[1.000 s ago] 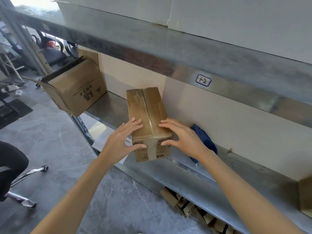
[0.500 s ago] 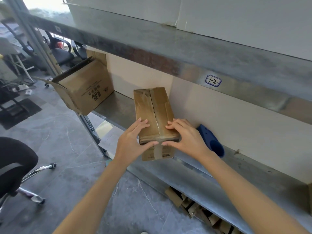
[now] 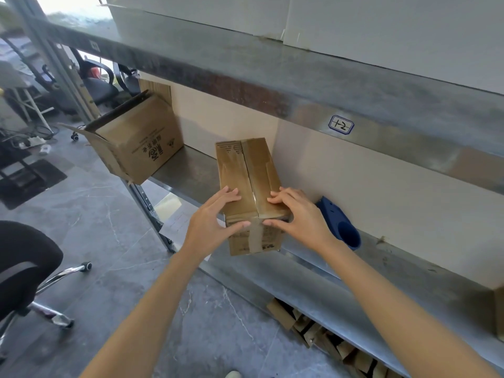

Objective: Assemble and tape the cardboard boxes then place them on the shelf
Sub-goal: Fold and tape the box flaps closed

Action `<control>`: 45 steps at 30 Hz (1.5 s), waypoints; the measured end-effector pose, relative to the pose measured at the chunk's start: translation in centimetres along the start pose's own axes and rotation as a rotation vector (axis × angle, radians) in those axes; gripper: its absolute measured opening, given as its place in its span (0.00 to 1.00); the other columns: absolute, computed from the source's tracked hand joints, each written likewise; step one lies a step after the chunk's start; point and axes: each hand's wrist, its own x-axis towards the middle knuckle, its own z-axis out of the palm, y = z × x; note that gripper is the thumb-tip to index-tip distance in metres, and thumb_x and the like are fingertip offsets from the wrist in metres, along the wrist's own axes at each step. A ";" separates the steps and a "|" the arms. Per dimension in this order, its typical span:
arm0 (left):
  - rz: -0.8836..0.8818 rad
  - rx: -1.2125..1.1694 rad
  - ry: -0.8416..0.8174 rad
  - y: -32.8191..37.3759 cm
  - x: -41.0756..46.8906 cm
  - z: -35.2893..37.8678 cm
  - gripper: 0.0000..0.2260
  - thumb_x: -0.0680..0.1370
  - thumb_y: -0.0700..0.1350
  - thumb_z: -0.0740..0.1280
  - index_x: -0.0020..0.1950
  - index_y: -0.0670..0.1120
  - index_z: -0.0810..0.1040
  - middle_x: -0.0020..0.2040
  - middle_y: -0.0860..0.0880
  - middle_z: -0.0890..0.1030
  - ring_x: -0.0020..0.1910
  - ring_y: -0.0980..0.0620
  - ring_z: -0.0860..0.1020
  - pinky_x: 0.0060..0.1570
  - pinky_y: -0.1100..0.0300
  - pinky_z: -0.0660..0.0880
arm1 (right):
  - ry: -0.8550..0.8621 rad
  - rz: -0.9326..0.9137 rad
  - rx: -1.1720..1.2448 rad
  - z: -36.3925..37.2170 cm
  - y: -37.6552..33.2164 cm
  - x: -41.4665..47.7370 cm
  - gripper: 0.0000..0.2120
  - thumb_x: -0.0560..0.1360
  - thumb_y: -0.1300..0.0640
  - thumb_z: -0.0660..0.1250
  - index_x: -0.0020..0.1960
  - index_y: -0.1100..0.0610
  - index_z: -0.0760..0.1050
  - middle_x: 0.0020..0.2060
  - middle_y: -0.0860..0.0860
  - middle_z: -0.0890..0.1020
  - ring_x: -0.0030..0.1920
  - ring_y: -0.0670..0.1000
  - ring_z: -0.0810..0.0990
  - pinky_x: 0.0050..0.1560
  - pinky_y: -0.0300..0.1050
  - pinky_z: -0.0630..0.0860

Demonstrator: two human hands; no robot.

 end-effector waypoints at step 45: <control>-0.104 -0.004 0.137 1.3 0.1 1.0 0.19 0.72 0.53 0.74 0.61 0.52 0.81 0.65 0.58 0.78 0.70 0.62 0.70 0.68 0.46 0.70 | 0.106 0.100 0.126 0.5 -1.4 -0.1 0.09 0.78 0.58 0.67 0.58 0.56 0.80 0.60 0.49 0.80 0.66 0.45 0.73 0.66 0.46 0.72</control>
